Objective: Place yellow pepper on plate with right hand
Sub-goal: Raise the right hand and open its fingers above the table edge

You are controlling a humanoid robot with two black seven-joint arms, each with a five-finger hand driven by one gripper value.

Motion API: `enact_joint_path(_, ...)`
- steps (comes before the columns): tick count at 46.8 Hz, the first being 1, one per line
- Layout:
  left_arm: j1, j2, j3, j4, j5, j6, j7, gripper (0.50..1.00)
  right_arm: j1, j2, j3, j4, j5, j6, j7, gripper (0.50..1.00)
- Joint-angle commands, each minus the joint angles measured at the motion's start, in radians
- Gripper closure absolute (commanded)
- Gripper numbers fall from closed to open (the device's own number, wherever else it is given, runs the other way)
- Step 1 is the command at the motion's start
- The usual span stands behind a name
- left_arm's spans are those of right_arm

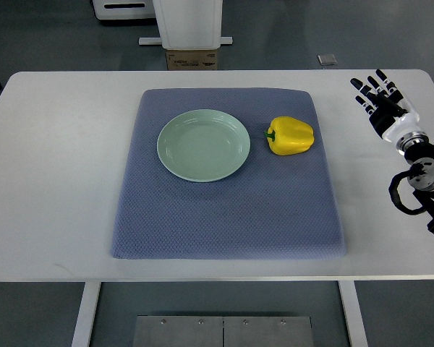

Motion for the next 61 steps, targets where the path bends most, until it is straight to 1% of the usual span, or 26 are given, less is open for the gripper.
enact_joint_path(1, 0.000, 0.000, 0.000, 0.002, 0.001, 0.000, 0.000, 0.500, -0.002, 0.000, 0.000, 0.000, 0.000, 0.000, 0.000, 0.500)
enact_joint_path(19, -0.004, 0.000, 0.003, 0.000, 0.003, 0.000, 0.000, 0.500, -0.019, -0.003, 0.002, -0.001, 0.000, 0.000, 0.000, 0.500)
enact_joint_path(37, -0.007, 0.000, 0.004, 0.000, 0.003, 0.000, 0.000, 0.500, 0.027, 0.001, 0.006, -0.024, 0.002, -0.005, 0.000, 0.500)
enact_joint_path(42, -0.007, 0.000, 0.003, 0.000, 0.003, 0.000, 0.000, 0.500, 0.040, 0.003, 0.005, -0.017, -0.002, 0.021, -0.003, 0.500)
enact_joint_path(45, -0.007, 0.000, 0.004, 0.000, 0.003, 0.000, 0.000, 0.500, 0.050, 0.002, -0.008, -0.011, -0.012, 0.074, -0.001, 0.500)
enact_joint_path(47, -0.007, 0.000, 0.004, 0.000, 0.003, 0.000, 0.000, 0.500, 0.057, 0.002, -0.012, -0.004, -0.021, 0.091, -0.001, 0.500)
enact_joint_path(50, -0.007, 0.000, 0.004, 0.000, 0.003, 0.000, 0.000, 0.500, 0.066, 0.003, -0.021, -0.003, -0.034, 0.086, 0.003, 0.500)
enact_joint_path(56, -0.007, 0.000, 0.004, 0.000, 0.003, 0.000, 0.000, 0.500, 0.069, 0.002, -0.050, 0.006, -0.052, 0.087, 0.041, 0.500)
enact_joint_path(58, -0.007, 0.000, 0.004, 0.000, 0.003, 0.000, 0.000, 0.500, 0.067, -0.006, -0.063, 0.020, -0.069, 0.094, 0.083, 0.500)
enact_joint_path(61, -0.007, 0.000, 0.004, 0.000, 0.003, 0.000, 0.000, 0.500, 0.064, -0.011, -0.067, 0.025, -0.084, 0.094, 0.179, 0.500)
